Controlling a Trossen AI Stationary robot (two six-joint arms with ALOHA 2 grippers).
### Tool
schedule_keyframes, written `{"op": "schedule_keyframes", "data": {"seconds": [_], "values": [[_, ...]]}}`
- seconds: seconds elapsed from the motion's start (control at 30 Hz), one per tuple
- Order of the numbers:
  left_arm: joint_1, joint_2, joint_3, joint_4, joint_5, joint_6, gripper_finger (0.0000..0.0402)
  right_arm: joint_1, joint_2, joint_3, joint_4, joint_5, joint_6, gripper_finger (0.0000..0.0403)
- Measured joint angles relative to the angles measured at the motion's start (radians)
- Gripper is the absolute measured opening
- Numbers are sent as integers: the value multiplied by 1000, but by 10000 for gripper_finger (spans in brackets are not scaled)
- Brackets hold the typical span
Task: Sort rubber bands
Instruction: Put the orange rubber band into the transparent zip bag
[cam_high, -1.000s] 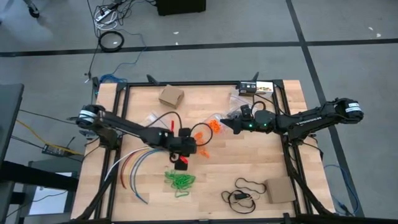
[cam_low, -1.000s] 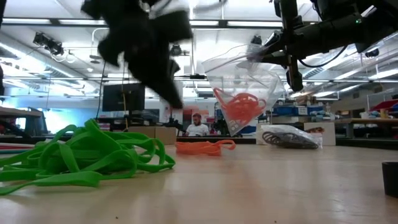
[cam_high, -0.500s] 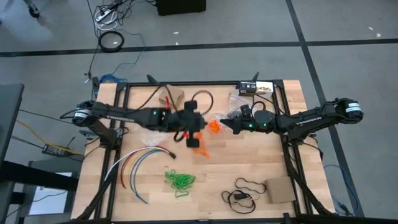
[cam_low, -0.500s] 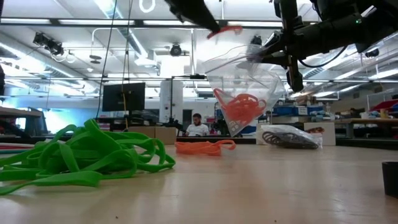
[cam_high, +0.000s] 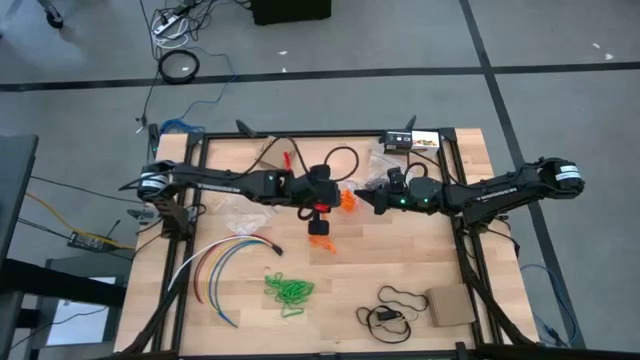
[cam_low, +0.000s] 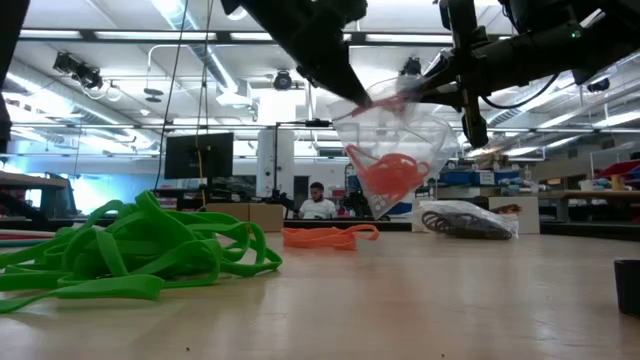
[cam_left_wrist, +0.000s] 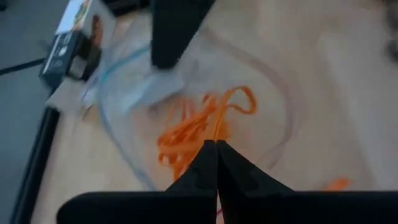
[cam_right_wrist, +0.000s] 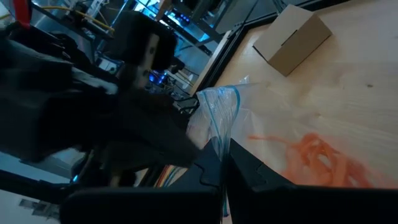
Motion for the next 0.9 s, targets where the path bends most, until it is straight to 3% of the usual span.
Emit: {"op": "schedule_keyframes", "data": {"seconds": [0.17,0.47,0.57,0.77,0.9], "values": [[1,2,1,2,-79,-6,40,0,0,0,1,0,0,4],[-13,-2,120,-128,-21,-35,188,0,0,0,2,0,2,4],[-14,-1,175,-221,-61,-49,218,0,0,0,2,0,2,4],[-48,-2,298,-531,-265,-52,212,0,0,0,3,0,2,4],[-52,-32,279,-672,-309,-107,196,0,0,0,1,-7,-1,4]]}}
